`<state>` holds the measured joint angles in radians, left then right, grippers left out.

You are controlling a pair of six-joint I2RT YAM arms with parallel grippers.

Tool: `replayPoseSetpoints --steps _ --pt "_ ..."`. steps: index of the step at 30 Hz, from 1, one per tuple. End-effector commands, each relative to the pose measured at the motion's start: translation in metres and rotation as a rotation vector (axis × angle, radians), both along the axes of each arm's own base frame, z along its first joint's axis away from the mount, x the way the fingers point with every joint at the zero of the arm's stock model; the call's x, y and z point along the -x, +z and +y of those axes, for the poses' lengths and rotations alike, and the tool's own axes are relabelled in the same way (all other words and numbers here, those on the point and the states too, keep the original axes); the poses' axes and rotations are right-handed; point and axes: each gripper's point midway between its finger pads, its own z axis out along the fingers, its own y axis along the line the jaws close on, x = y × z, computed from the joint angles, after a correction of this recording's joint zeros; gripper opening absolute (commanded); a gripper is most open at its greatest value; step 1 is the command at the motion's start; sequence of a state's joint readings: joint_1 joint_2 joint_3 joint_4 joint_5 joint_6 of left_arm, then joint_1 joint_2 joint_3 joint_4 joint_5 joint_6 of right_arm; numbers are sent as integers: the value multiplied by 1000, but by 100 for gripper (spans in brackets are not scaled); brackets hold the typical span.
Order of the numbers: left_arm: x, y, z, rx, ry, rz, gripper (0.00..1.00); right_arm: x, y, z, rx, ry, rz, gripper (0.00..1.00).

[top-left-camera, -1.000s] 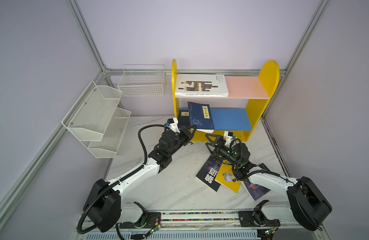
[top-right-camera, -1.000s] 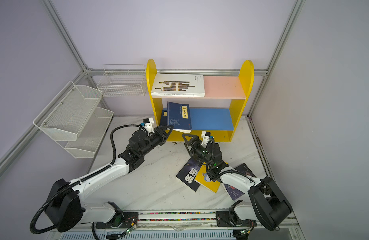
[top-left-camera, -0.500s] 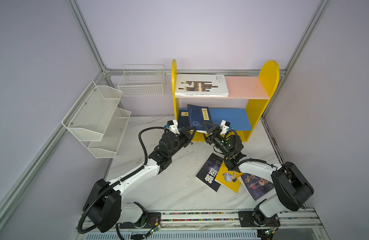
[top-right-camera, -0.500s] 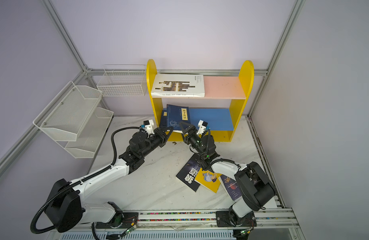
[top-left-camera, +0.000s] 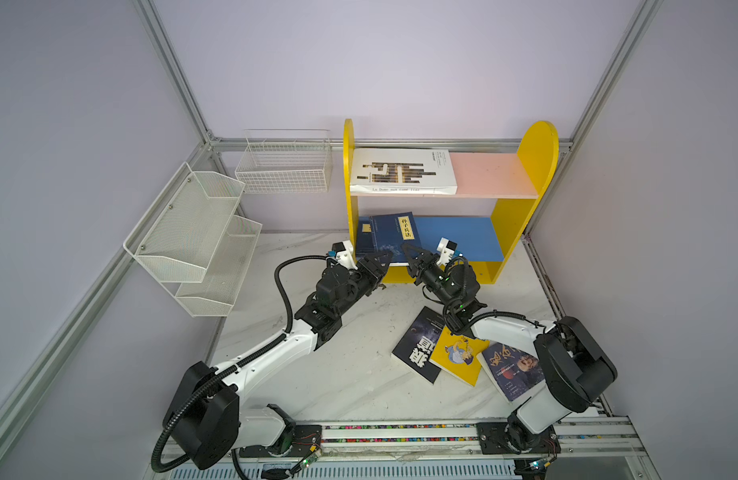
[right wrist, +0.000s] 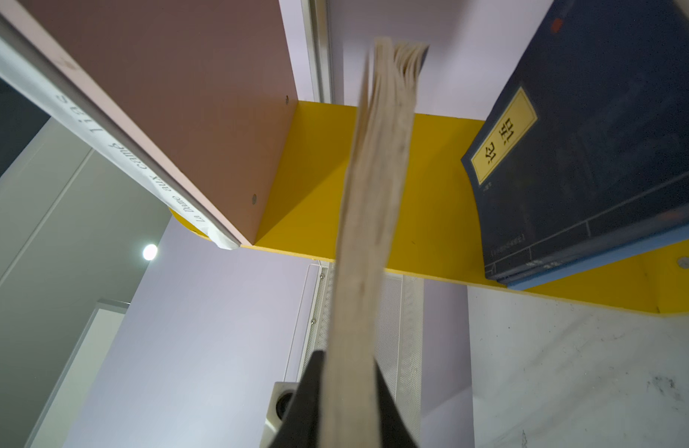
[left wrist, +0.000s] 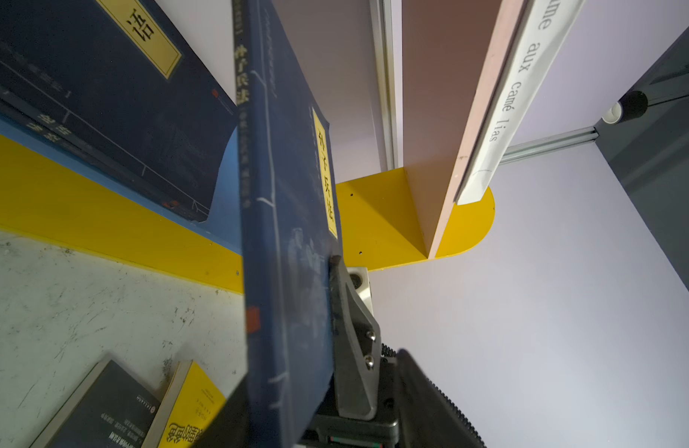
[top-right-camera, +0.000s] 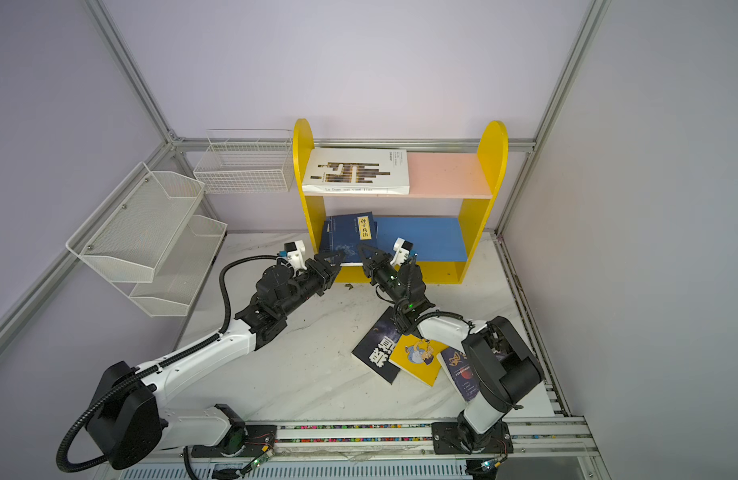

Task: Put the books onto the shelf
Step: 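Grasp the blue book's page edge with the right gripper beside the left gripper, then carry the blue book toward the blue tier with the right gripper while left gripper releases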

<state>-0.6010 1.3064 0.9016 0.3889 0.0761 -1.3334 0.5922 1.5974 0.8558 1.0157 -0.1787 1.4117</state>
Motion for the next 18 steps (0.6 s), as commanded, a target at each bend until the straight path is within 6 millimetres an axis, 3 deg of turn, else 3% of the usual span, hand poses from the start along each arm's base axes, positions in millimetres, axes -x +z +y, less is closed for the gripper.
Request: replayPoseSetpoints --steps 1,8,13,18 --pt "8 10 19 -13 -2 -53 79 13 17 -10 -16 64 -12 16" --pt "11 1 39 -88 -129 -25 96 47 15 -28 110 295 -22 15" --pt "17 1 31 -98 -267 -31 95 78 29 -31 164 471 -61 16" --pt "19 17 25 -89 -303 -85 94 89 29 -27 193 554 -63 16"
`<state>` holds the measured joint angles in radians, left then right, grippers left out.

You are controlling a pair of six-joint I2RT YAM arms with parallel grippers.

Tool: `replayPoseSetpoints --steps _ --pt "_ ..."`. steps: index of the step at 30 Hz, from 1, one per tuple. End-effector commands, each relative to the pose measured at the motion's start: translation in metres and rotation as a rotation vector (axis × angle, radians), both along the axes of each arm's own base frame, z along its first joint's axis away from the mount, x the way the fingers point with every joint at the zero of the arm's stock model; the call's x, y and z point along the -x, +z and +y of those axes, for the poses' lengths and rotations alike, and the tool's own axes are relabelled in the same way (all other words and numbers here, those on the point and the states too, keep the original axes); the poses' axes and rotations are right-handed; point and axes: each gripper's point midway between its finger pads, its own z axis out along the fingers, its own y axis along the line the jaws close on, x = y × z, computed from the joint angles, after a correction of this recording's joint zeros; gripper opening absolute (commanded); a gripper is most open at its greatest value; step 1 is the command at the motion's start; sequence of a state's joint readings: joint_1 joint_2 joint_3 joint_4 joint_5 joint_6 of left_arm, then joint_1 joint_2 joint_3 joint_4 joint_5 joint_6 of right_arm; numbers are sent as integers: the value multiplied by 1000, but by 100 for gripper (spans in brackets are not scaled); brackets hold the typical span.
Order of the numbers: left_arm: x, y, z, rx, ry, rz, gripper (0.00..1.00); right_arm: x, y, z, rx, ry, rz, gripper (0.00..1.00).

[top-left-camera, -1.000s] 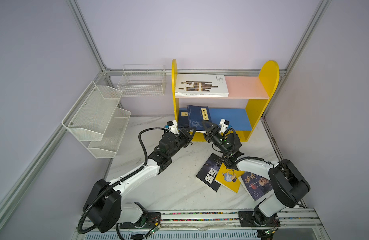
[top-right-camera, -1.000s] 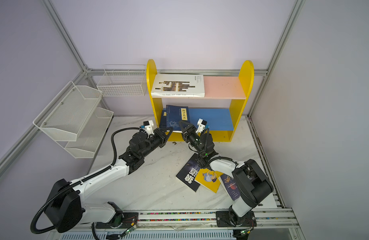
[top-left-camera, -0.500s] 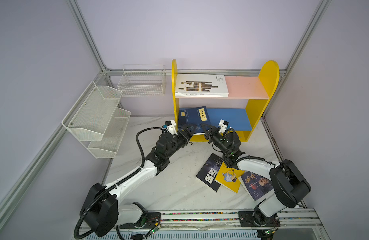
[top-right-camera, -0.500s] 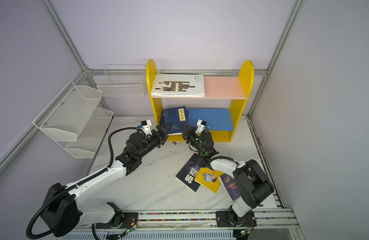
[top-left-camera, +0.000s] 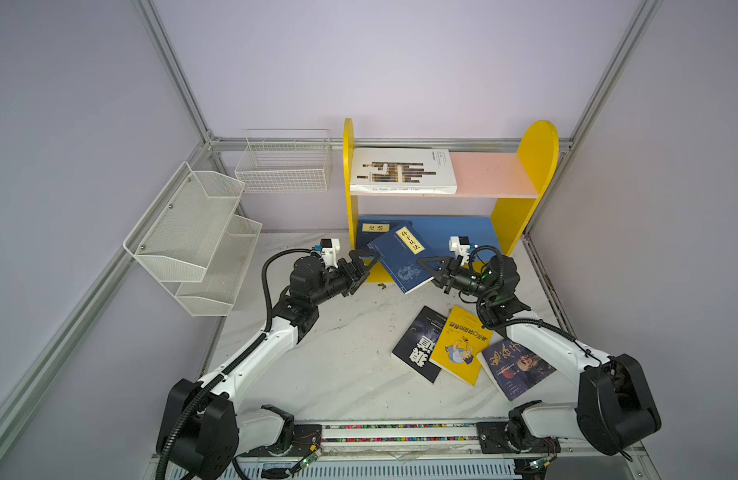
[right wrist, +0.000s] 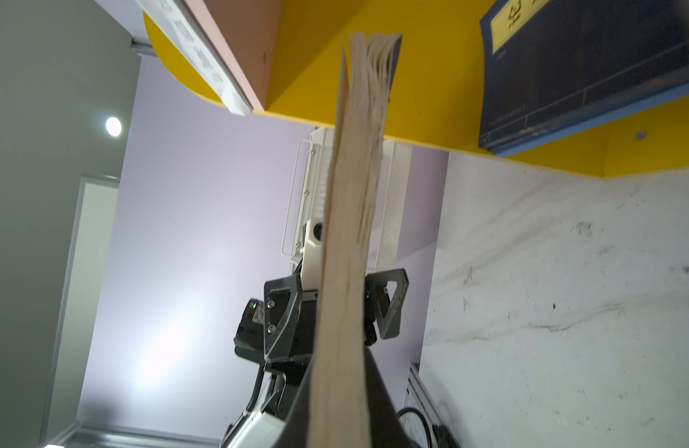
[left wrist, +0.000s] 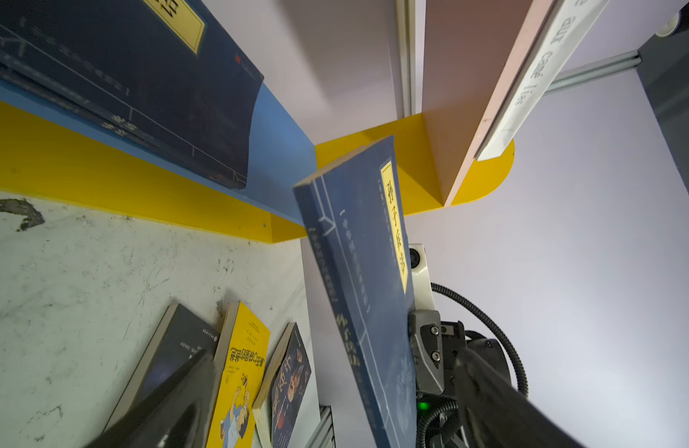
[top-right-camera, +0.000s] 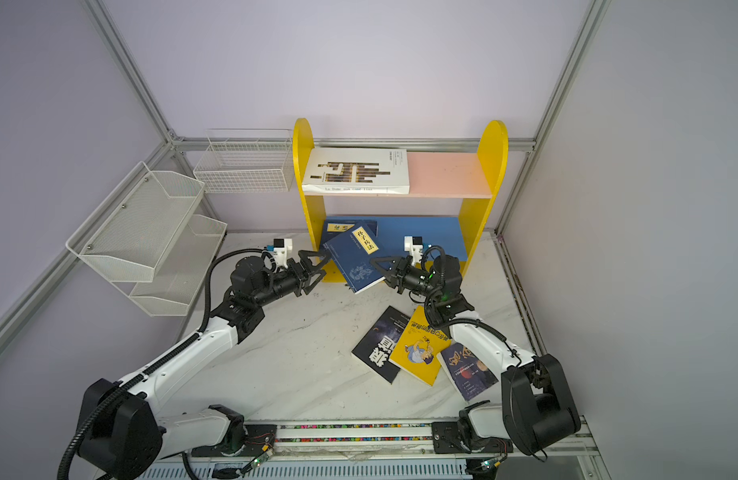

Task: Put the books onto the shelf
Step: 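Carry the blue book toward the blue tier with the right gripper while left gripper releases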

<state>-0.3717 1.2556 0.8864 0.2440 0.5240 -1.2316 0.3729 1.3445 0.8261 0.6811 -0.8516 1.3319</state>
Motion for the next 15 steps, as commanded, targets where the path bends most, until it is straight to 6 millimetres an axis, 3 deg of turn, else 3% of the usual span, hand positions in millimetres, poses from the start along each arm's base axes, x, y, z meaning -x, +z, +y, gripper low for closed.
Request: replayPoseSetpoints --steps 1,3,8,15 --pt "9 38 -9 27 -85 -126 92 21 15 6 10 125 -44 16" --pt "9 44 -10 45 -92 -147 87 20 16 7 10 134 -47 16" --pt "6 47 -10 72 -84 -157 58 13 15 12 11 157 -48 17" --pt "-1 48 -11 138 -71 -165 26 2 12 17 -32 162 -42 19"
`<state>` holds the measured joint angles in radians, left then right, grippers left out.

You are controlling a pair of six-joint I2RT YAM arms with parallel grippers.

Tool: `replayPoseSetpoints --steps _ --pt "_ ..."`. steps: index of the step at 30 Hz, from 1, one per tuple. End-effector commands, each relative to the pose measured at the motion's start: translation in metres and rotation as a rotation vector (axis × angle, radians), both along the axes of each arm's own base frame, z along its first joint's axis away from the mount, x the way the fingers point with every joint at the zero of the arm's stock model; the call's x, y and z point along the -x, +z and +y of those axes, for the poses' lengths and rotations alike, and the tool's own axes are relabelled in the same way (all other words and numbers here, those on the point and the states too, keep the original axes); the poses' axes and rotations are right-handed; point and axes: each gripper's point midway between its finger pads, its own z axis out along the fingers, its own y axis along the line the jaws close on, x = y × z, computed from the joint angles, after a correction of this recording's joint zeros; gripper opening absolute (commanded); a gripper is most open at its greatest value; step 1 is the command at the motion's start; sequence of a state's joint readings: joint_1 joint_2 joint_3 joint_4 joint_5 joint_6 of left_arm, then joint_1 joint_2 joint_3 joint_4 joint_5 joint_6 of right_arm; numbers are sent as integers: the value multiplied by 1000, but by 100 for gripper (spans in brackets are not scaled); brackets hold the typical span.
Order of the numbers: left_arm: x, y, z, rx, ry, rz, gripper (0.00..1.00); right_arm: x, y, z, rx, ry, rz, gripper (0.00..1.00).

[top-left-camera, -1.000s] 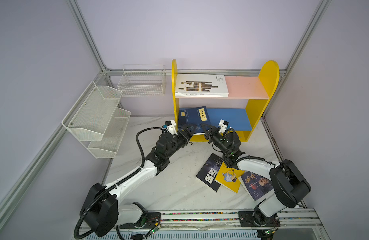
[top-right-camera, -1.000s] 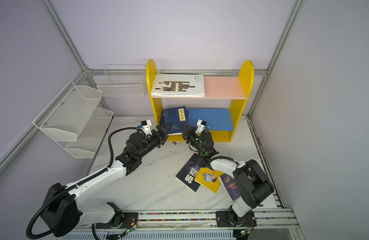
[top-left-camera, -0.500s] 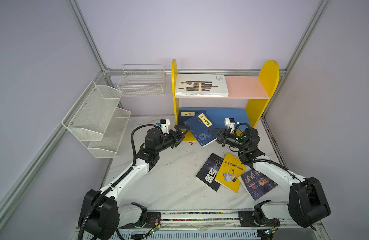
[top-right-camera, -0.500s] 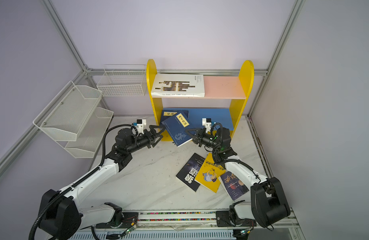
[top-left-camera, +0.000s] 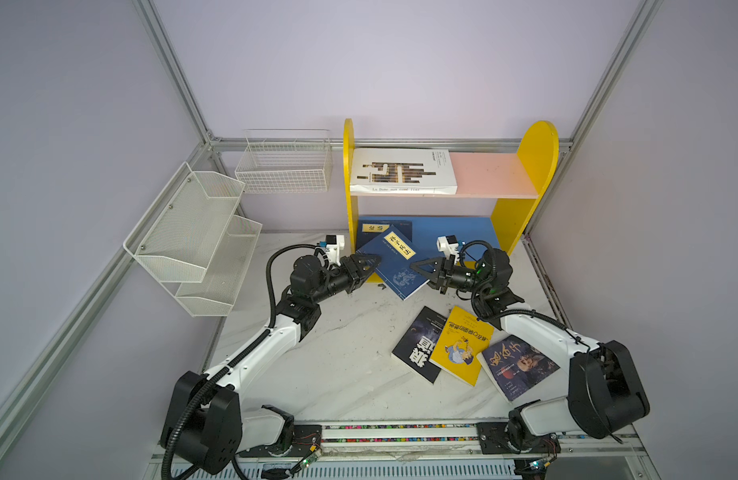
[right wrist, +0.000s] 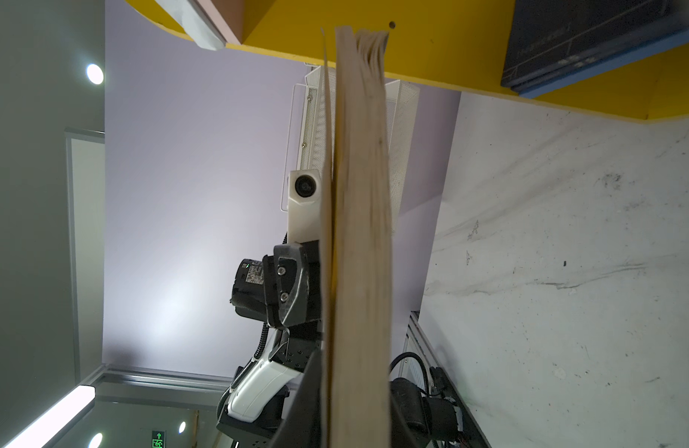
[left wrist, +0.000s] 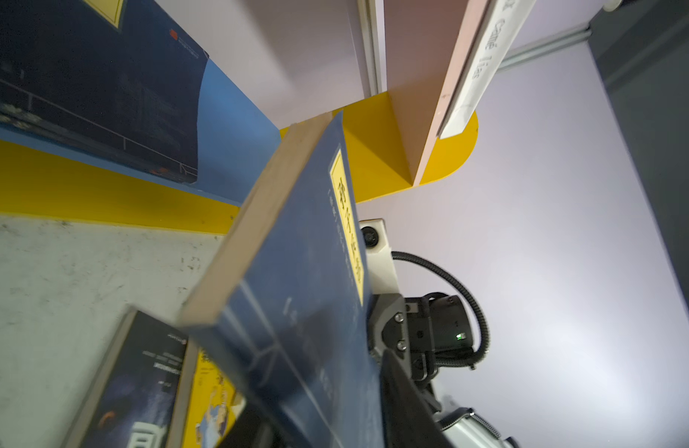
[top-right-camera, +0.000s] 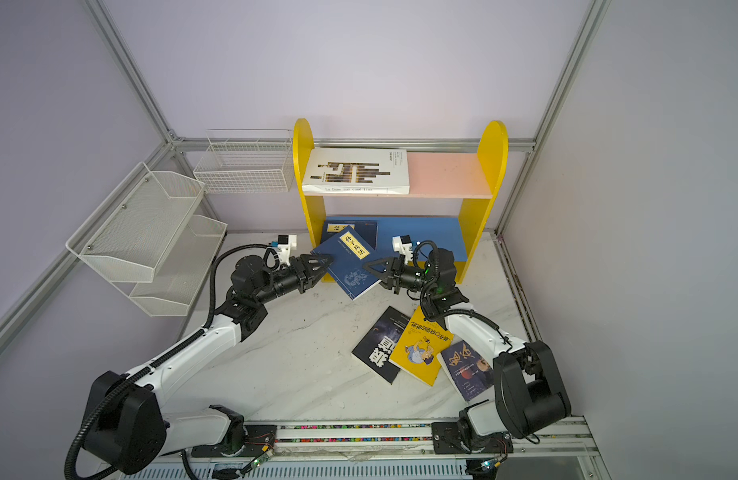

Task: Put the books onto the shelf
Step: 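Carry the blue book toward the blue tier with the right gripper while left gripper releases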

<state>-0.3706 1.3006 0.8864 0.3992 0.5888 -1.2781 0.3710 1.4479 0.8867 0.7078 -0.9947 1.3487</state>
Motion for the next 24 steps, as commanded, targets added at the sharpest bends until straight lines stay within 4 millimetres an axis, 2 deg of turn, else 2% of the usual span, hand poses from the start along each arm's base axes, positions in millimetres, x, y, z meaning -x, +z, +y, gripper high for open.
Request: replayPoseSetpoints --steps 1,3,5,8,10,12,15,20,24 --pt "-1 31 0 78 -3 -96 22 -2 19 1 -48 10 -61 19" --pt "-5 30 2 86 22 -88 12 -10 14 0 -51 -24 -43 24" --pt "-11 29 8 99 74 -78 9 -19 10 -3 -59 -83 -26 31" --pt "-21 36 18 143 164 -96 2 -29 8 -15 -108 -206 2 60" --pt "-27 46 24 173 222 -124 0 -29 12 -24 -152 -267 4 71" --pt "-33 54 30 197 268 -137 0 -27 11 -26 -153 -295 15 74" --pt "-40 62 33 228 312 -153 0 -24 8 -16 -104 -308 14 77" --pt "-48 59 27 244 354 -138 0 -16 21 -2 -159 -318 -39 79" --pt "-50 56 24 260 377 -130 0 -20 21 6 -174 -333 -36 78"
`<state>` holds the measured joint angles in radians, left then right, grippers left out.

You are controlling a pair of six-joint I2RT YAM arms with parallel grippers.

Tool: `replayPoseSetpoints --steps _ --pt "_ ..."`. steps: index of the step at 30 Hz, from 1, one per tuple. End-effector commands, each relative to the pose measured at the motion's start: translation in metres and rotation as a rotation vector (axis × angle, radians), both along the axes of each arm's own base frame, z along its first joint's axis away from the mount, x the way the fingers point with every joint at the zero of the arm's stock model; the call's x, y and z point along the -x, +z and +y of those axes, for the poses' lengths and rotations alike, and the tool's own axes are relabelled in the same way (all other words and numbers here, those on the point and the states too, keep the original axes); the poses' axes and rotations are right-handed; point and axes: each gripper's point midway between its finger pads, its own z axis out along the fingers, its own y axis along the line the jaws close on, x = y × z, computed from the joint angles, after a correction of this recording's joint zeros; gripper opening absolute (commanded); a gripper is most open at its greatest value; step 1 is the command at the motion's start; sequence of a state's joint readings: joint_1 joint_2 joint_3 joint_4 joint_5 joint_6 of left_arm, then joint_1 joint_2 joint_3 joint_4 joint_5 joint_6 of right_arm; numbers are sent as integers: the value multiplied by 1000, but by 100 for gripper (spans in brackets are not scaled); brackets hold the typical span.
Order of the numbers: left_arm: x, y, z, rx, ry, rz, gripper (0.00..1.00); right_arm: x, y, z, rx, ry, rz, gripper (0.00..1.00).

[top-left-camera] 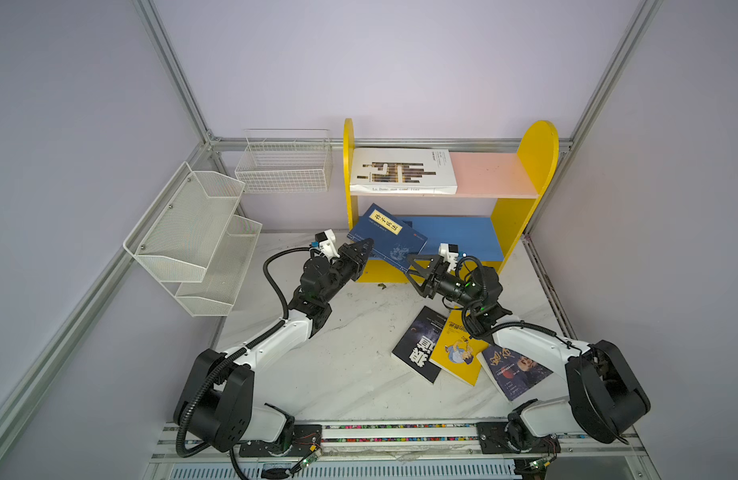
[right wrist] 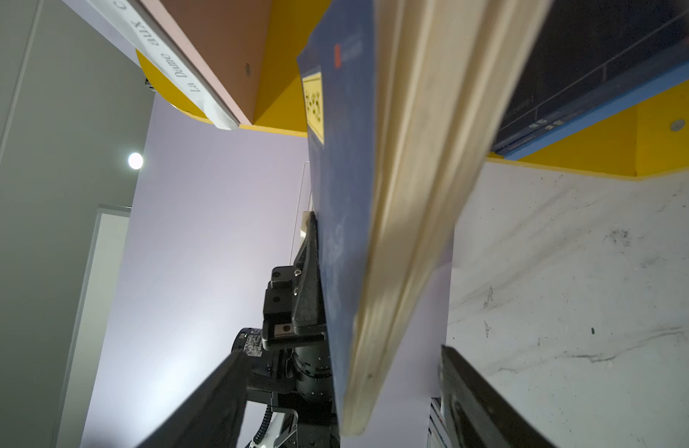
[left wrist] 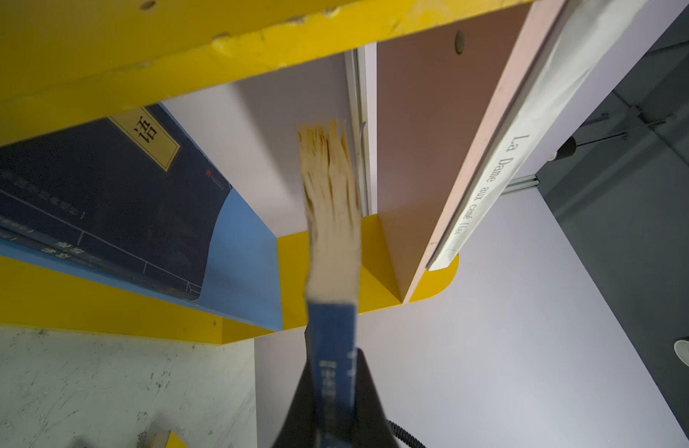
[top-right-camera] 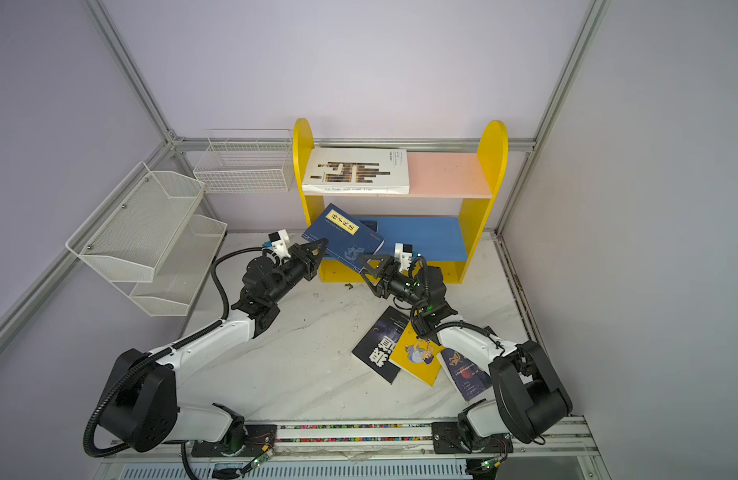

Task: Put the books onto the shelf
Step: 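Carry the blue book toward the blue tier with the right gripper while left gripper releases, then insert the blue book onto the blue tier with the right gripper while left gripper withdraws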

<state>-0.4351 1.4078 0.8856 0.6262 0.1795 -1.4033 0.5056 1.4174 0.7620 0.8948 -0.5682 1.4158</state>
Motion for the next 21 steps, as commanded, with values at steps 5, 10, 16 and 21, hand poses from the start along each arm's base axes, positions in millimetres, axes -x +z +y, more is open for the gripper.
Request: replayPoseSetpoints --steps 5,10,16,21 --pt "1 49 7 95 54 -131 0 -14 15 7 -41 -62 -22 62" --pt "2 45 9 91 72 -116 0 -22 17 -4 -40 -152 -15 34" --pt "1 41 5 94 58 -104 3 -28 13 -5 -14 -182 -1 15" --pt "2 32 1 62 32 -75 34 -36 13 -5 19 -185 -6 9"
